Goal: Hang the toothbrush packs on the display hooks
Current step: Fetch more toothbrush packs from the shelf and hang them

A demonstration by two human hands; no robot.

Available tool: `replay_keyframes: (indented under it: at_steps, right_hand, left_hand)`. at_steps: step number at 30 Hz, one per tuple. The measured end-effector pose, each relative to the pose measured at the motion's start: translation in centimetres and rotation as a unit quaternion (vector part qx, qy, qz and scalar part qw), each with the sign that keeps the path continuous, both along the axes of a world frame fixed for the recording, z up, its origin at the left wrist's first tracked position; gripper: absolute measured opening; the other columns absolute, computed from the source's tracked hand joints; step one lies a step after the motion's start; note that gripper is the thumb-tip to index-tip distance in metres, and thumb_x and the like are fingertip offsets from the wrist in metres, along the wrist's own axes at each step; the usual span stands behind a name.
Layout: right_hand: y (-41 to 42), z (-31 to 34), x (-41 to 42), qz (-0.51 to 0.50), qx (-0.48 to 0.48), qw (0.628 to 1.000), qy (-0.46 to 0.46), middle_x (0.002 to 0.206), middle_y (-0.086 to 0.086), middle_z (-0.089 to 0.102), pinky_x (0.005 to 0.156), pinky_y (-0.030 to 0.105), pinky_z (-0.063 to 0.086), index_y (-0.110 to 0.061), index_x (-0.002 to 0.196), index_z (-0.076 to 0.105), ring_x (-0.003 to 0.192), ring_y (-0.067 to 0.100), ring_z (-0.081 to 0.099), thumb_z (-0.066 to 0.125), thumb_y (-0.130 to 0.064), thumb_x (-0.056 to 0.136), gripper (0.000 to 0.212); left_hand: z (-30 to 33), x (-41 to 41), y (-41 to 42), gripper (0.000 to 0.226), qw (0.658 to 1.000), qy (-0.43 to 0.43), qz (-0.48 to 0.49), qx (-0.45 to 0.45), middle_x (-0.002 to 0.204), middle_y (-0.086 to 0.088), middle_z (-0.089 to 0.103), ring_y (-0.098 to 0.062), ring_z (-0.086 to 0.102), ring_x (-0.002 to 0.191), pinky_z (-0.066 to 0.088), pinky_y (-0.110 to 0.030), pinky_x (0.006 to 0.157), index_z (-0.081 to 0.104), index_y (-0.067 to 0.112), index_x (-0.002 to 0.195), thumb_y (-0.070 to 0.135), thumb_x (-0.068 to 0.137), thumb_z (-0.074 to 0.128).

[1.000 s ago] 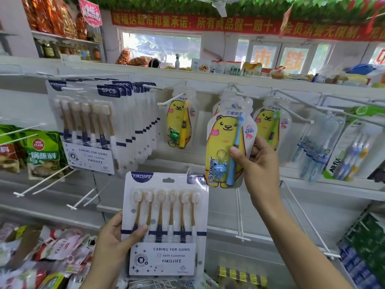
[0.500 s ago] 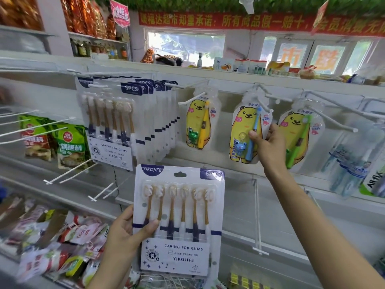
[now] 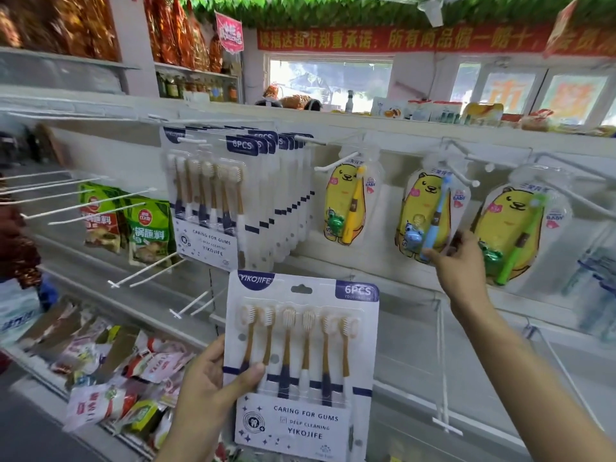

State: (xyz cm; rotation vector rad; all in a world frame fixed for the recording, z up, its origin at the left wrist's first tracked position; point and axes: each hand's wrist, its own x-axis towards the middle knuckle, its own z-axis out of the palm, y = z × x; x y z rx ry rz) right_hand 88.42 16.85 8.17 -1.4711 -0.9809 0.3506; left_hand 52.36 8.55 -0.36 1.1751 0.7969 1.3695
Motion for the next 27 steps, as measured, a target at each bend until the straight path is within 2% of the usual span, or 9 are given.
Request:
replay_keyframes:
  at_steps: [4,7,9,11,14,16,20,23,27]
  right_hand:
    - [-3.0,-2.0,-0.2,0.028,-0.043,0.997,0.066,0.132,0.009,0.057,0.091,0.041,0.048,-0.006,0.144,0.039,0.113,0.025,0.06,0.074,-0.001,0.085,0.068]
    - [-5.4,-3.5,-1.3,0.044,-0.077,0.992,0.093,0.131,0.016,0.06,0.103,0.049,0.047,-0.008,0.139,0.044,0.115,0.032,0.061,0.077,-0.007,0.084,0.064]
    - [-7.4,-3.7,-3.7,0.053,-0.055,0.991,0.106,0.122,0.016,0.064,0.101,0.044,0.054,-0.011,0.125,0.053,0.114,0.034,0.063,0.077,-0.012,0.084,0.048]
    - [-9.3,-3.2,-7.1,0.079,-0.021,0.988,0.128,0.111,0.016,0.07,0.086,0.032,0.06,-0.009,0.112,0.062,0.108,0.033,0.068,0.081,-0.031,0.078,0.045]
    - [-11.3,-1.7,-12.7,0.124,-0.004,0.984,0.125,0.095,0.012,0.077,0.073,0.023,0.06,-0.01,0.099,0.076,0.087,0.023,0.075,0.083,-0.078,0.043,0.088]
    - [-12.1,-0.9,-16.1,0.149,0.003,0.983,0.109,0.095,0.005,0.078,0.07,0.022,0.059,-0.03,0.097,0.079,0.085,0.018,0.075,0.075,-0.089,0.037,0.084]
    - [-11.9,-0.5,-21.7,0.226,0.039,0.966,0.121,0.1,0.012,0.077,0.072,0.022,0.058,-0.025,0.1,0.078,0.089,0.016,0.074,0.09,-0.058,0.052,0.059]
    - [-11.2,-1.6,-25.2,0.208,0.028,0.968,0.136,0.097,0.011,0.077,0.07,0.02,0.057,-0.027,0.102,0.079,0.084,0.016,0.073,0.096,-0.06,0.031,0.08]
    - [-10.3,-3.3,-28.3,0.16,0.025,0.975,0.153,0.095,0.013,0.077,0.068,0.021,0.058,-0.022,0.101,0.08,0.085,0.023,0.075,0.098,-0.051,0.032,0.077]
  left_hand:
    - [0.3,-0.6,0.9,0.073,1.0,-0.002,-0.009,-0.004,0.097,-0.019,0.076,-0.029,0.075,0.087,0.06,-0.032,0.067,0.078,0.022,0.095,0.042,0.029,0.101]
    - [0.7,-1.2,1.8,0.066,1.0,0.001,-0.019,0.0,0.097,-0.019,0.076,-0.033,0.074,0.088,0.06,-0.033,0.068,0.078,0.019,0.096,0.034,0.036,0.101]
    - [0.7,-1.8,2.5,0.062,0.999,-0.001,-0.036,-0.01,0.1,-0.021,0.075,-0.034,0.074,0.09,0.061,-0.034,0.07,0.077,0.014,0.099,0.026,0.041,0.096]
    - [0.7,-2.5,3.2,0.064,0.998,-0.01,-0.056,-0.02,0.103,-0.023,0.074,-0.035,0.073,0.094,0.06,-0.034,0.072,0.075,0.011,0.103,0.021,0.043,0.094]
    - [0.9,-3.7,4.1,0.065,0.996,-0.006,-0.083,-0.013,0.104,-0.018,0.075,-0.033,0.073,0.096,0.059,-0.036,0.075,0.076,0.019,0.104,0.025,0.043,0.097]
    - [1.1,-4.8,4.8,0.059,0.996,0.008,-0.089,-0.002,0.103,-0.017,0.075,-0.032,0.073,0.096,0.057,-0.041,0.08,0.077,0.024,0.103,0.024,0.046,0.093]
    - [0.7,-7.8,6.6,0.064,0.994,0.024,-0.102,0.006,0.104,-0.016,0.075,-0.033,0.072,0.099,0.057,-0.041,0.083,0.072,0.015,0.109,0.024,0.048,0.09]
    - [0.0,-10.1,7.7,0.074,0.993,0.032,-0.113,0.014,0.106,-0.013,0.075,-0.031,0.071,0.1,0.058,-0.031,0.077,0.067,0.012,0.116,0.024,0.047,0.089]
    - [-0.9,-13.1,8.7,0.077,0.989,0.072,-0.13,0.022,0.112,-0.007,0.075,-0.023,0.071,0.105,0.057,-0.029,0.083,0.063,0.015,0.123,0.026,0.051,0.088]
